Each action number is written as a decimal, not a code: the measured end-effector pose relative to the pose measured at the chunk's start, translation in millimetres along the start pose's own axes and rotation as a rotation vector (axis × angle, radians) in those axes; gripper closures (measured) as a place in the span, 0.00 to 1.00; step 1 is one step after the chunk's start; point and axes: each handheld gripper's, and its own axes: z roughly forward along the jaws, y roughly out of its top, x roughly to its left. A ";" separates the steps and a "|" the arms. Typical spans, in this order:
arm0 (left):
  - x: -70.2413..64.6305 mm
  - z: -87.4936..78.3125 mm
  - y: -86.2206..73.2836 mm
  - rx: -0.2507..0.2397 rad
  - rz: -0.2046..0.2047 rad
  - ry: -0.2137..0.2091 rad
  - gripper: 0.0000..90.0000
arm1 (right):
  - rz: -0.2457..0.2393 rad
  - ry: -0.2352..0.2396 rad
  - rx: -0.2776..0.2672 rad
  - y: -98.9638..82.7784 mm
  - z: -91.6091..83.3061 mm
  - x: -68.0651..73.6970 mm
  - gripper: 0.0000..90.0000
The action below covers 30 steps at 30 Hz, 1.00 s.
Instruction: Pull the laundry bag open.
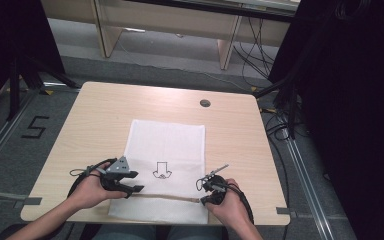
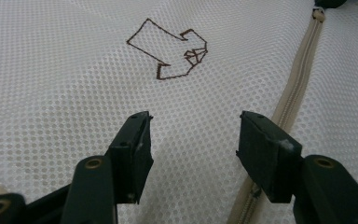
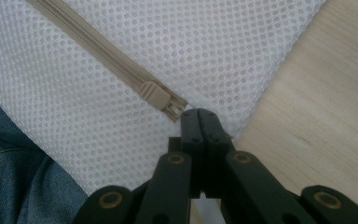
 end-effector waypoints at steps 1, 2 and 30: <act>0.6 -0.3 0.6 0.008 0.015 0.004 0.48 | -0.005 0.000 -0.002 0.3 0.4 -0.5 1.00; -0.4 0.3 1.3 -0.003 0.011 -0.004 0.48 | -0.018 0.003 -0.004 0.6 0.5 -1.3 1.00; -21.9 18.3 29.7 -0.037 0.027 -0.107 0.50 | -0.012 -0.024 0.020 3.7 1.1 3.2 1.00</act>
